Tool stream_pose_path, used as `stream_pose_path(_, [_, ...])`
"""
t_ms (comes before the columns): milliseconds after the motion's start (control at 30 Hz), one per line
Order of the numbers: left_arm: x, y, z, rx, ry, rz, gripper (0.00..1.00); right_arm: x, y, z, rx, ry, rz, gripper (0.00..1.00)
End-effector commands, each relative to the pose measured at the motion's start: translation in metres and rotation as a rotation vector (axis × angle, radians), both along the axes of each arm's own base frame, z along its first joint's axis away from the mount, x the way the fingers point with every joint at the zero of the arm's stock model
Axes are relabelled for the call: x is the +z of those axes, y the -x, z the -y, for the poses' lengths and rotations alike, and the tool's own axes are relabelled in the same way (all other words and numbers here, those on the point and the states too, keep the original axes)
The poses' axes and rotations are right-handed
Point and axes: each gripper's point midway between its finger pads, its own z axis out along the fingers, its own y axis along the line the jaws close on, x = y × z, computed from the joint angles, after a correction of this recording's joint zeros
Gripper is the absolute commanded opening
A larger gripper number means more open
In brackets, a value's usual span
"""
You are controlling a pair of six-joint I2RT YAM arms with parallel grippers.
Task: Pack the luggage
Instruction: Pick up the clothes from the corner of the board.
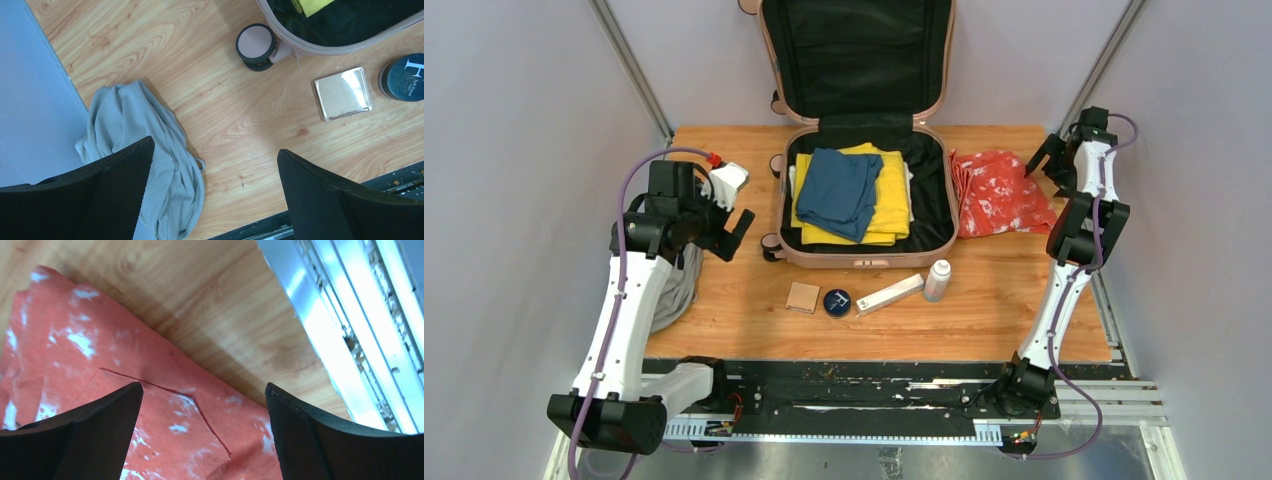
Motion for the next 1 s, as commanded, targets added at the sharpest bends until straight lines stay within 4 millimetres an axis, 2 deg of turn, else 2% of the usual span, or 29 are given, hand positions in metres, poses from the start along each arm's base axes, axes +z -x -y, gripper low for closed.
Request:
stream_pose_path(0, [0.003, 0.004, -0.003, 0.008, -0.006, 0.003, 1.0, 0.002, -0.022, 0.015, 0.019, 0.054, 0.079, 0.96])
stream_pose_path(133, [0.001, 0.004, -0.003, 0.011, -0.002, -0.005, 1.0, -0.019, -0.026, 0.009, 0.05, 0.008, 0.077, 0.97])
stream_pose_path(200, [-0.001, 0.003, -0.002, 0.01, 0.002, -0.012, 1.0, -0.028, -0.026, -0.001, 0.072, -0.049, 0.081, 0.96])
stream_pose_path(367, [0.0, 0.001, 0.002, 0.007, 0.022, -0.016, 1.0, -0.039, -0.02, -0.021, 0.109, -0.139, 0.079, 0.94])
stream_pose_path(500, [0.001, 0.005, 0.004, 0.0, 0.032, -0.008, 1.0, -0.032, -0.014, -0.042, 0.145, -0.228, 0.106, 0.9])
stream_pose_path(767, [0.009, 0.017, 0.008, -0.017, 0.06, 0.035, 1.0, -0.006, 0.018, -0.087, 0.18, -0.392, 0.131, 0.77])
stream_pose_path(800, [0.011, 0.019, 0.009, -0.017, 0.064, 0.04, 1.0, -0.008, 0.026, -0.091, 0.175, -0.41, 0.121, 0.76])
stream_pose_path(867, [0.013, 0.022, 0.009, -0.019, 0.07, 0.051, 1.0, 0.004, 0.035, -0.096, 0.172, -0.413, 0.145, 0.73])
stream_pose_path(967, [0.015, 0.025, 0.009, -0.018, 0.07, 0.066, 1.0, 0.012, 0.042, -0.103, 0.158, -0.443, 0.184, 0.69])
